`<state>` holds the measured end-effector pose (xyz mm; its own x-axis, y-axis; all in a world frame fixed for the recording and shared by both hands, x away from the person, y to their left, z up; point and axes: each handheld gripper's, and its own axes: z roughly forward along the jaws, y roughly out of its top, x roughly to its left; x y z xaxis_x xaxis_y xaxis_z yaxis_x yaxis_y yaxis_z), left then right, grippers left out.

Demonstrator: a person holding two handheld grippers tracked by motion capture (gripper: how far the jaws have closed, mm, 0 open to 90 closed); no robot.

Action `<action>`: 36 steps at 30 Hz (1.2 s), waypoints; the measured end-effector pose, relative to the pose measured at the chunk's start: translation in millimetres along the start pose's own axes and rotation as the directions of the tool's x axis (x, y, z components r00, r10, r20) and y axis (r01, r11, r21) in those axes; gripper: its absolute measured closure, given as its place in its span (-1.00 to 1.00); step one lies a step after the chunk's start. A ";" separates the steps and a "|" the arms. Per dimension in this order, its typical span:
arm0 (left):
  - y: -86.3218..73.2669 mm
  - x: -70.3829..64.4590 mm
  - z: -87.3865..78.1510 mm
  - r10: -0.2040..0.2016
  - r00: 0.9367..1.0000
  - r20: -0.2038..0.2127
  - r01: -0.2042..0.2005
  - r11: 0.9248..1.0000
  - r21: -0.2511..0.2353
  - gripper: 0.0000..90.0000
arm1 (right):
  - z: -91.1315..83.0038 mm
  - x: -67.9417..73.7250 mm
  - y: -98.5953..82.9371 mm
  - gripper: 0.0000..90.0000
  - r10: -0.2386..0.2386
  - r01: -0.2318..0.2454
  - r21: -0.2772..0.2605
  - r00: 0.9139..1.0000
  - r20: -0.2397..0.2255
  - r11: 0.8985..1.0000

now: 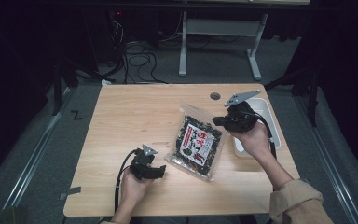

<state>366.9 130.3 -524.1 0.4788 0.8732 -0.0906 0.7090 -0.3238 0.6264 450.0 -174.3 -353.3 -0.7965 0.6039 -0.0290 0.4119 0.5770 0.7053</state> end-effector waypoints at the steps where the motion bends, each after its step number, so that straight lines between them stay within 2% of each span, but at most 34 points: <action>1: -0.2 -0.3 0.0 0.003 1.000 0.000 -0.003 1.000 0.001 -0.36 | -2.4 0.6 2.0 1.00 -0.006 0.006 -0.004 1.000 -0.001 1.000; 2: -0.7 -3.6 2.3 -0.041 0.999 0.000 0.041 0.999 -0.036 -0.36 | -4.8 1.7 3.8 1.00 -0.002 0.002 -0.007 1.000 0.005 1.000; 3: -0.5 -0.4 -0.4 0.004 1.000 0.000 -0.004 1.000 -0.001 -0.36 | -6.4 2.1 5.7 1.00 -0.011 0.012 -0.017 1.000 0.005 1.000; 4: -0.4 0.2 -0.4 0.010 1.000 -0.004 -0.010 1.000 -0.005 -0.36 | -8.4 2.5 7.5 1.00 -0.018 0.018 -0.016 1.000 0.010 1.000; 8: -0.5 1.2 0.0 0.004 1.000 -0.003 -0.004 1.000 -0.006 -0.36 | -14.0 4.2 13.6 1.00 -0.029 0.030 -0.021 0.999 0.021 0.999; 9: -0.4 0.3 -0.4 -0.005 1.000 0.008 0.005 1.000 0.008 -0.36 | -18.2 4.6 17.3 1.00 -0.034 0.035 -0.023 0.999 0.030 0.999; 14: -0.8 -0.4 -0.4 0.004 1.000 0.001 -0.004 1.000 0.000 -0.36 | -25.4 5.8 23.6 1.00 -0.049 0.050 -0.030 0.998 0.035 0.998; 20: -0.6 0.6 1.1 0.003 1.000 0.000 -0.003 1.000 -0.004 -0.36 | -29.7 4.5 30.4 1.00 -0.046 0.048 -0.028 0.998 0.044 0.998; 27: -0.8 0.8 -0.1 0.001 1.000 0.004 -0.001 1.000 -0.009 -0.35 | -39.6 3.0 36.6 1.00 -0.043 0.046 -0.051 0.998 0.053 0.998; 30: -0.8 0.3 0.4 -0.008 1.000 0.009 0.009 1.000 -0.004 -0.36 | -44.9 0.5 39.3 1.00 -0.029 0.032 -0.061 0.998 0.055 0.998; 35: -0.7 0.2 -0.7 0.004 1.000 0.007 -0.004 1.000 -0.011 -0.36 | -53.6 -4.6 41.0 1.00 -0.011 0.016 -0.083 0.998 0.065 0.996; 36: -0.9 -0.1 -0.9 -0.006 1.000 0.011 0.006 1.000 -0.007 -0.36 | -55.1 -5.3 41.1 1.00 -0.005 0.011 -0.083 0.997 0.071 0.997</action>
<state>365.7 130.8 -524.0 0.4805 0.8709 -0.1028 0.7083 -0.3163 0.6311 446.8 -184.0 -285.2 -0.7651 0.6385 -0.0827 0.3650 0.5360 0.7612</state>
